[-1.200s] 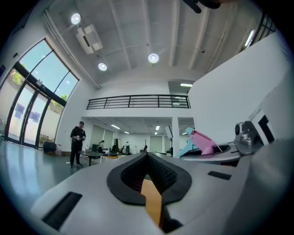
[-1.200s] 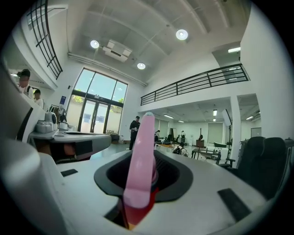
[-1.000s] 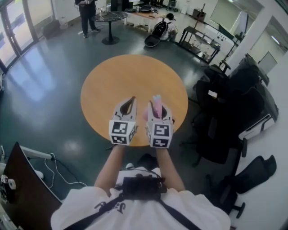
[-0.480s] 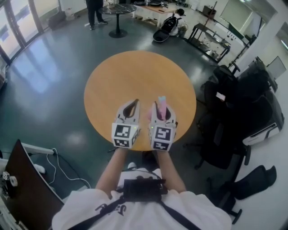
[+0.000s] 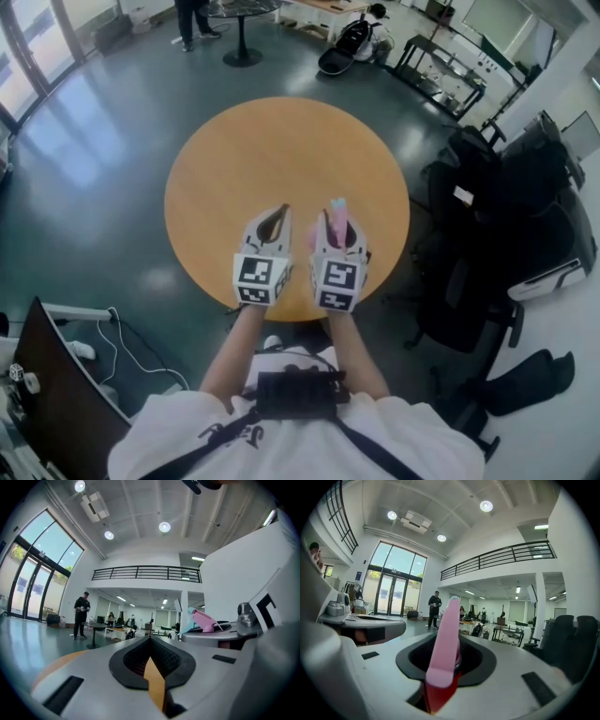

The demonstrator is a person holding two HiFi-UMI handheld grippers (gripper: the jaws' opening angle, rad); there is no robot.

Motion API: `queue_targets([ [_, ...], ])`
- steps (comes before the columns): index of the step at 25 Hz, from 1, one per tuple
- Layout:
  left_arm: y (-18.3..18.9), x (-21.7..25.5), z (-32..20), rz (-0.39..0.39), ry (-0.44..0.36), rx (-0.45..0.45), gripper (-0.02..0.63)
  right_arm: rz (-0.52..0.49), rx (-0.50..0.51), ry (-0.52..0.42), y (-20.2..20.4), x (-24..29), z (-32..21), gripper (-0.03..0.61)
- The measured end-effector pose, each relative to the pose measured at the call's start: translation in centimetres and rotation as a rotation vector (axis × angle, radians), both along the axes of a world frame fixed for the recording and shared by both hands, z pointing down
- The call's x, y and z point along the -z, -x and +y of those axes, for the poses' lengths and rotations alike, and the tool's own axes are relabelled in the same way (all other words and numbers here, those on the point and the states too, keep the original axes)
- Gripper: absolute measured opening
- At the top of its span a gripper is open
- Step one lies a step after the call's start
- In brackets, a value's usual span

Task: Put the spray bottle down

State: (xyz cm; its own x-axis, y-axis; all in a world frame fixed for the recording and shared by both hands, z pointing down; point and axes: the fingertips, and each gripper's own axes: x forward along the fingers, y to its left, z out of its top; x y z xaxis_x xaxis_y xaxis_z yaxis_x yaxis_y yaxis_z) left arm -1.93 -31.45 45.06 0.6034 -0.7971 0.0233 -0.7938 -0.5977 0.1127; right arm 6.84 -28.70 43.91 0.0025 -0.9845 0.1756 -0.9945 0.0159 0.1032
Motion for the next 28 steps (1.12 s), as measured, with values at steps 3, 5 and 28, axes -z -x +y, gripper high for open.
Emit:
queue_targets([
  [3,-1.4,-0.1,-1.7,-0.003,0.007,0.005,0.012,-0.005,-0.005,0.017,-1.5,-0.5,-1.9,0.138],
  [5,-2.1,-0.5,-2.7,-0.013,0.012,0.008,0.012,-0.011,-0.008,0.032,-2.3,-1.0,-3.0,0.138],
  [28,-6.7,-9.0,-11.4,-0.078,0.186,0.028,0.012,-0.043,0.021,0.238,-7.7,-11.5,-12.8,0.138],
])
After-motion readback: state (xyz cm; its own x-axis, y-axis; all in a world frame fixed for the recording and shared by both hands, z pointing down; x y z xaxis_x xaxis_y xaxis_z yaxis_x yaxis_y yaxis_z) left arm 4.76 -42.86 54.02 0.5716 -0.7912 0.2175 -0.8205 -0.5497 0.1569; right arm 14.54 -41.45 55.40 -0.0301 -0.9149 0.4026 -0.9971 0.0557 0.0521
